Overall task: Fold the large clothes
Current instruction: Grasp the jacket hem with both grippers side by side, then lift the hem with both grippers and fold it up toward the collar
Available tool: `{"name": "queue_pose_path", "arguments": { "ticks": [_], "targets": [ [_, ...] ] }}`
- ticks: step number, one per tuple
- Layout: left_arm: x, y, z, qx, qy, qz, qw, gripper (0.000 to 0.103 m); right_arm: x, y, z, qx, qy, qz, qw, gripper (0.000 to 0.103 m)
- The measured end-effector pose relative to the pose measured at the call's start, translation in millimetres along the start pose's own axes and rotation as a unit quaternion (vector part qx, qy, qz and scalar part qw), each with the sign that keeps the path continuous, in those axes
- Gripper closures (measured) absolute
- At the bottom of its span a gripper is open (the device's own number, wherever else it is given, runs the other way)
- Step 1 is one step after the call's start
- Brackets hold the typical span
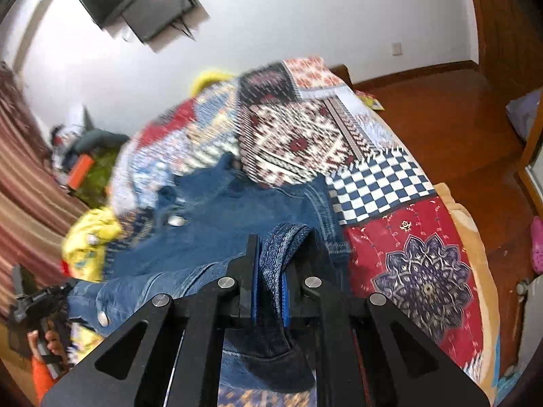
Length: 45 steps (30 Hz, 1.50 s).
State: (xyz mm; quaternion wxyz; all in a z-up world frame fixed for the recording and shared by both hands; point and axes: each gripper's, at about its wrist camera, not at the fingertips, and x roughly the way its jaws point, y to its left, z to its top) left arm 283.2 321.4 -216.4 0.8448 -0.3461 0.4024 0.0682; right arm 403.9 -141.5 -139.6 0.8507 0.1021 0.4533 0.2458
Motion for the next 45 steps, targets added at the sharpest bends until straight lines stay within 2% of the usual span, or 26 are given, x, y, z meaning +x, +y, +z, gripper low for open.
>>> {"name": "queue_pose_path", "arguments": {
  "ticks": [2,5,8,13,16,17,18,19,21,22,24,26,31,35,38,41,45],
  "targets": [
    [20.7,7.8,-4.4,0.003,0.013,0.02,0.9997,0.099,17.9,-1.9,-1.2,-0.006,0.012,-0.018,1.0,0.094],
    [37.4,16.1,-10.8,0.009,0.017,0.025,0.9995,0.096,40.4,-7.2,-6.0,-0.017,0.03,-0.036,0.999,0.094],
    [35.1,16.5,-12.9,0.019,0.018,0.022,0.9994,0.096,53.6,-12.0,-10.7,-0.03,0.043,-0.046,0.998,0.094],
    [15.8,2.7,-14.0,0.04,0.032,0.034,0.9981,0.096,40.6,-2.9,-13.8,-0.054,0.052,-0.056,0.996,0.087],
    [0.6,-14.3,-19.0,0.072,0.027,0.052,0.9957,0.094,27.8,7.9,-15.2,-0.072,0.054,-0.062,0.994,0.069],
    [-6.3,-21.5,-21.4,0.088,0.022,0.063,0.9939,0.092,23.4,12.2,-16.7,-0.079,0.05,-0.069,0.993,0.056],
    [-11.3,-26.9,-22.9,0.099,0.016,0.074,0.9922,0.087,10.9,17.5,-19.3,-0.094,0.036,-0.083,0.991,0.046],
    [-19.3,-33.4,-25.4,0.112,0.005,0.092,0.9894,0.082,1.5,22.2,-22.6,-0.109,0.02,-0.092,0.99,0.044],
    [-38.2,-46.2,-30.1,0.136,-0.028,0.116,0.9835,0.057,-12.9,29.4,-26.9,-0.134,0.004,-0.101,0.986,0.041],
    [-44.9,-50.3,-32.3,0.142,-0.041,0.121,0.9816,0.052,-24.0,34.7,-31.6,-0.149,-0.001,-0.101,0.984,0.04],
    [-59.3,-59.7,-38.4,0.149,-0.061,0.116,0.9802,0.042,-34.3,38.7,-37.2,-0.161,-0.007,-0.092,0.983,0.03],
    [-64.9,-66.3,-43.9,0.155,-0.058,0.103,0.9808,0.039,-48.0,44.0,-49.3,-0.174,-0.016,-0.075,0.982,0.026],
    [-53.4,-91.3,-74.5,0.195,-0.022,0.087,0.9766,0.038,-45.6,51.0,-77.5,-0.182,0.01,-0.051,0.982,0.026],
    [-24.5,-105.8,-108.2,0.236,0.015,0.089,0.9676,0.038,-21.7,53.6,-101.1,-0.188,0.05,-0.04,0.98,0.026],
    [3.5,-107.9,-124.4,0.245,0.05,0.095,0.9635,0.038,-2.8,57.4,-113.9,-0.197,0.078,-0.039,0.977,0.026],
    [26.2,-106.8,-129.0,0.25,0.066,0.113,0.9595,0.038,11.1,59.0,-115.8,-0.202,0.092,-0.042,0.974,0.026],
    [39.2,-104.7,-116.2,0.258,0.054,0.126,0.9563,0.038,25.0,61.8,-104.7,-0.202,0.085,-0.055,0.974,0.026]
  ]
}}
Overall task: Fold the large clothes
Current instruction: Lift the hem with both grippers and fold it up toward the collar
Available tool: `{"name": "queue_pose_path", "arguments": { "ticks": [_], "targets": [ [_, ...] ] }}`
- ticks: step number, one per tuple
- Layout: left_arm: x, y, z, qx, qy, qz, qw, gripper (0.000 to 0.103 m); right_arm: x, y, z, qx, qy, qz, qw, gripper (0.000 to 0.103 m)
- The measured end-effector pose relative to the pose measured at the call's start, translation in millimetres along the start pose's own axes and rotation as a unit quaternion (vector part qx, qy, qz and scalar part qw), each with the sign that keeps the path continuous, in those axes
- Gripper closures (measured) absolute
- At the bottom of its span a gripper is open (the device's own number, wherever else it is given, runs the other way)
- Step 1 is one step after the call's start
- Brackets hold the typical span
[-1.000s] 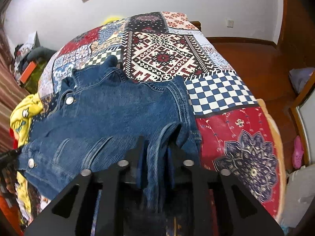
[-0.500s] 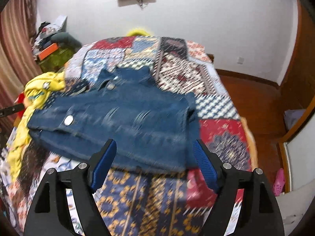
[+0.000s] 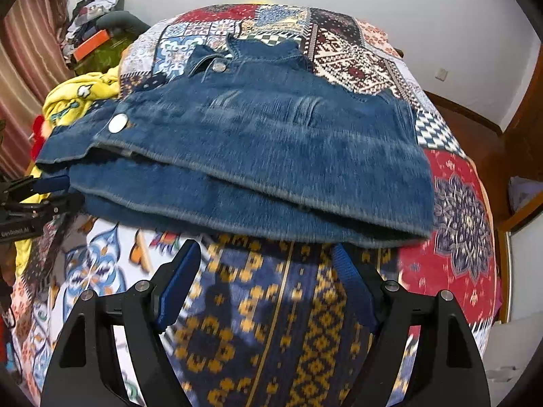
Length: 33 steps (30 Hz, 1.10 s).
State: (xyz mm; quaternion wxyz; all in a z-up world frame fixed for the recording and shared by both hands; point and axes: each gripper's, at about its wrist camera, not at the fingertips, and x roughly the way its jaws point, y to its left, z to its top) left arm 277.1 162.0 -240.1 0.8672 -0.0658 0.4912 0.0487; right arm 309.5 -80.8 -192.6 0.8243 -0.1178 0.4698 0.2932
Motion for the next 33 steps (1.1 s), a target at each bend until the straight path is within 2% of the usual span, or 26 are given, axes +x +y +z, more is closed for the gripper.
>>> {"name": "queue_pose_path", "arguments": {
  "ticks": [4,8,10,13,15,17,19,20,23,26,30,33],
  "targets": [
    [-4.5,15.7,24.8,-0.011,-0.021,0.007,0.9997,0.038,1.7,-4.8,19.1,0.001,-0.006,-0.003,1.0,0.026],
    [0.4,30.0,54.1,-0.006,-0.037,0.023,0.999,0.038,-7.6,-7.1,37.4,-0.007,-0.036,-0.002,0.999,0.026],
    [13.5,34.0,72.4,0.006,-0.034,0.046,0.9984,0.038,-2.0,-12.2,57.6,-0.004,-0.041,-0.004,0.999,0.026],
    [26.1,41.6,95.8,0.006,-0.033,0.058,0.9978,0.038,15.3,-25.3,83.0,0.02,-0.041,-0.004,0.999,0.026],
    [29.2,49.6,113.3,-0.001,-0.046,0.093,0.9946,0.038,24.3,-33.7,96.3,0.036,-0.047,-0.007,0.998,0.026],
    [27.3,61.3,126.2,-0.014,-0.065,0.133,0.9889,0.038,27.2,-39.9,111.7,0.052,-0.069,-0.033,0.996,0.026],
    [20.5,78.3,137.0,-0.043,-0.081,0.154,0.9838,0.038,17.4,-41.2,119.3,0.063,-0.106,-0.074,0.99,0.026],
    [15.7,86.5,139.8,-0.058,-0.086,0.157,0.9821,0.038,10.9,-41.7,121.1,0.065,-0.126,-0.08,0.987,0.026],
    [-3.8,103.3,137.4,-0.086,-0.102,0.128,0.9828,0.038,-6.3,-45.5,123.4,0.077,-0.154,-0.051,0.984,0.026],
    [-20.2,102.9,127.2,-0.085,-0.108,0.101,0.9854,0.037,-16.0,-42.6,117.1,0.082,-0.158,-0.017,0.984,0.026],
    [-21.3,81.9,105.1,-0.059,-0.091,0.069,0.9916,0.026,-5.6,-29.9,106.2,0.059,-0.119,0.006,0.991,0.026],
    [-4.8,57.7,92.2,-0.016,-0.063,0.058,0.9962,0.025,16.6,-11.5,94.6,0.022,-0.076,0.003,0.997,0.026]
  ]
}}
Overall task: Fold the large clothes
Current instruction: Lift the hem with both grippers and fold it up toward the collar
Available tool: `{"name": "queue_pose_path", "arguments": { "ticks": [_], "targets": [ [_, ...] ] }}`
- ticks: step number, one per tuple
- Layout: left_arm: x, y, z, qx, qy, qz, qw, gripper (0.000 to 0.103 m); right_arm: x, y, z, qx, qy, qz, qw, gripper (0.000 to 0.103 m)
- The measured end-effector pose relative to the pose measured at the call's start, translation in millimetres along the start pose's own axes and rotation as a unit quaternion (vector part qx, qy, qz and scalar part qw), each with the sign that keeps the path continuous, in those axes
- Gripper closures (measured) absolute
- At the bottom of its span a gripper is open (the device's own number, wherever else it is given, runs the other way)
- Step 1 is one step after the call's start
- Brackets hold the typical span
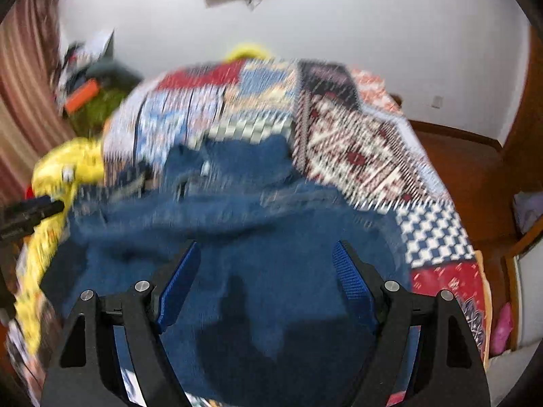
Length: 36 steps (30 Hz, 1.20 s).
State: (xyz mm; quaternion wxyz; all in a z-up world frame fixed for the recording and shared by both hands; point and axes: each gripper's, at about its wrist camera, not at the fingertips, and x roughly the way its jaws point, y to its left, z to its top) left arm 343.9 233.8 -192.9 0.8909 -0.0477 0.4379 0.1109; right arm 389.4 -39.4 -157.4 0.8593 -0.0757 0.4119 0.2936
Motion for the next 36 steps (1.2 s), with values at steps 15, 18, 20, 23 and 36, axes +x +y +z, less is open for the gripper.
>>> {"name": "queue_pose_path", "arguments": {
  "ticks": [15,18,20,23,36],
  "targets": [
    [68.0,-6.4,18.5,-0.029,0.012,0.033,0.999,0.014,71.4,18.8,25.0,0.005,0.047,0.01,0.999,0.023],
    [52.5,6.6,24.9,-0.041,-0.036,0.114,0.992,0.014,71.4,15.0,27.4,0.019,0.027,-0.013,0.999,0.023],
    [50.0,26.7,28.7,-0.065,-0.037,0.146,0.9864,0.014,62.6,14.9,25.8,0.017,0.005,-0.047,0.999,0.023],
    [48.2,58.7,27.2,-0.107,-0.014,0.119,0.987,0.014,44.7,16.2,24.8,-0.006,-0.044,-0.135,0.99,0.023],
    [6.5,1.4,-31.5,-0.051,0.017,-0.052,0.9972,0.014,4.1,22.3,-12.9,0.048,0.004,0.054,0.997,0.021]
  ]
}}
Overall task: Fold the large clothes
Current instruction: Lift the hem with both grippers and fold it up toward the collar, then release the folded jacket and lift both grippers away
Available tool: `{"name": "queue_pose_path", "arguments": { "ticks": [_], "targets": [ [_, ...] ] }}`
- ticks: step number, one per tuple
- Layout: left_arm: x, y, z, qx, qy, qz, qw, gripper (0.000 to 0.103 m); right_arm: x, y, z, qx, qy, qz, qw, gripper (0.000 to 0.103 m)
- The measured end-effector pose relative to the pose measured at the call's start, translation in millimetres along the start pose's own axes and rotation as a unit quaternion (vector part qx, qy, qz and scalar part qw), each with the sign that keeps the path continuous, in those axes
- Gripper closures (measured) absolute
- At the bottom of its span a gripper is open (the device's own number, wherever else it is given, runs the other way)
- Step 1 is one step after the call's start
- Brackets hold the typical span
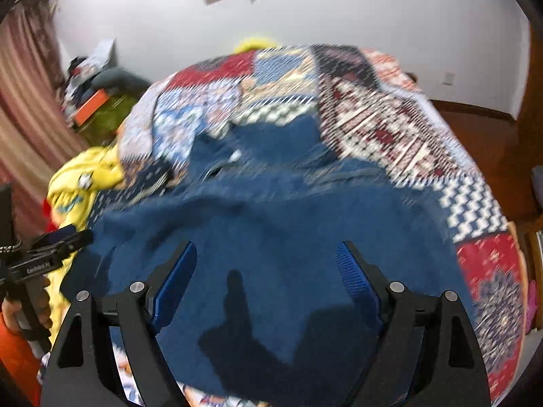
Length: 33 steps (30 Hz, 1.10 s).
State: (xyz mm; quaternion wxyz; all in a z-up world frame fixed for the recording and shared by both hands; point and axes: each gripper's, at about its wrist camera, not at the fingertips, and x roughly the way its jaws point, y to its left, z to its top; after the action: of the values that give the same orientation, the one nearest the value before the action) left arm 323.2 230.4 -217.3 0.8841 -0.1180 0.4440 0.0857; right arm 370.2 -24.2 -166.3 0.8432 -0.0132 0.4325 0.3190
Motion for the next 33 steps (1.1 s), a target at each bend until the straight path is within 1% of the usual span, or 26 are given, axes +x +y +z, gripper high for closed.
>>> {"name": "queue_pose_path", "arguments": {
  "ticks": [3,4,6,7,8,10,12,13,14,15,17,18,19,21,23,26,28,30,31,32,33],
  "targets": [
    [4.8,-18.7,-23.5,0.02,0.02,-0.013,0.9995,0.014,7.0,10.0,-16.2,-0.032,0.02,-0.003,0.999,0.021],
    [4.7,-21.7,-30.5,0.025,0.021,-0.008,0.9995,0.014,9.8,14.2,-25.0,-0.049,0.031,-0.012,0.998,0.021],
    [2.1,-26.7,-47.5,0.045,0.006,0.022,0.9987,0.013,13.0,14.4,-35.5,-0.069,0.045,-0.024,0.996,0.021],
    [1.0,-26.3,-52.8,0.049,0.005,0.029,0.9983,0.012,13.7,13.2,-42.3,-0.08,0.05,-0.031,0.995,0.021],
    [-1.5,-24.4,-59.8,0.048,0.005,0.032,0.9983,0.01,11.4,10.6,-47.9,-0.088,0.049,-0.04,0.994,0.021],
    [-8.0,-17.4,-70.4,0.043,-0.002,0.04,0.9982,0.01,2.0,3.1,-54.3,-0.096,0.042,-0.052,0.993,0.021],
    [-16.0,-7.1,-79.6,0.037,-0.003,0.056,0.9978,0.008,-8.6,-8.2,-56.6,-0.088,0.037,-0.055,0.994,0.021],
    [-17.9,-2.5,-82.9,0.031,-0.002,0.056,0.9979,0.008,-13.5,-13.1,-57.6,-0.083,0.034,-0.063,0.994,0.021],
    [-21.0,2.3,-86.6,0.024,0.0,0.055,0.9982,0.008,-18.4,-19.2,-58.1,-0.077,0.032,-0.057,0.995,0.021],
    [-25.3,8.6,-90.4,0.015,0.001,0.068,0.9975,0.008,-24.1,-24.5,-59.0,-0.07,0.03,-0.059,0.995,0.021],
    [-29.6,20.7,-97.6,-0.003,0.009,0.096,0.9954,0.008,-33.4,-35.6,-61.4,-0.054,0.027,-0.09,0.994,0.021],
    [-31.2,30.2,-101.5,-0.021,0.017,0.102,0.9944,0.008,-36.3,-42.5,-62.2,-0.042,0.03,-0.104,0.993,0.021],
    [-33.0,38.5,-104.2,-0.039,0.024,0.099,0.994,0.008,-40.7,-51.8,-63.4,-0.026,0.032,-0.11,0.993,0.021],
    [-38.1,58.0,-113.7,-0.094,0.042,0.077,0.9917,0.008,-50.9,-71.1,-67.5,0.013,0.035,-0.114,0.993,0.021],
    [-44.4,66.2,-119.7,-0.122,0.053,0.054,0.9897,0.008,-59.7,-82.7,-72.0,0.038,0.036,-0.116,0.992,0.021],
    [-56.8,67.2,-124.6,-0.151,0.043,0.011,0.9876,0.008,-77.7,-96.8,-80.3,0.064,0.027,-0.119,0.99,0.021],
    [-60.5,64.3,-126.2,-0.168,0.038,-0.033,0.9845,0.008,-88.2,-102.2,-84.3,0.073,0.02,-0.121,0.99,0.021],
    [-57.2,61.1,-125.9,-0.194,0.036,-0.089,0.9763,0.008,-92.9,-101.7,-86.5,0.072,0.018,-0.126,0.989,0.021],
    [-53.1,59.4,-125.7,-0.21,0.037,-0.118,0.9698,0.008,-94.6,-101.4,-86.7,0.07,0.017,-0.127,0.989,0.021],
    [-47.1,58.6,-125.4,-0.231,0.034,-0.149,0.9609,0.008,-94.9,-101.4,-85.9,0.069,0.017,-0.127,0.989,0.021],
    [-42.0,56.5,-125.7,-0.248,0.032,-0.169,0.9534,0.009,-94.3,-100.5,-84.8,0.069,0.016,-0.125,0.99,0.021]
  ]
}}
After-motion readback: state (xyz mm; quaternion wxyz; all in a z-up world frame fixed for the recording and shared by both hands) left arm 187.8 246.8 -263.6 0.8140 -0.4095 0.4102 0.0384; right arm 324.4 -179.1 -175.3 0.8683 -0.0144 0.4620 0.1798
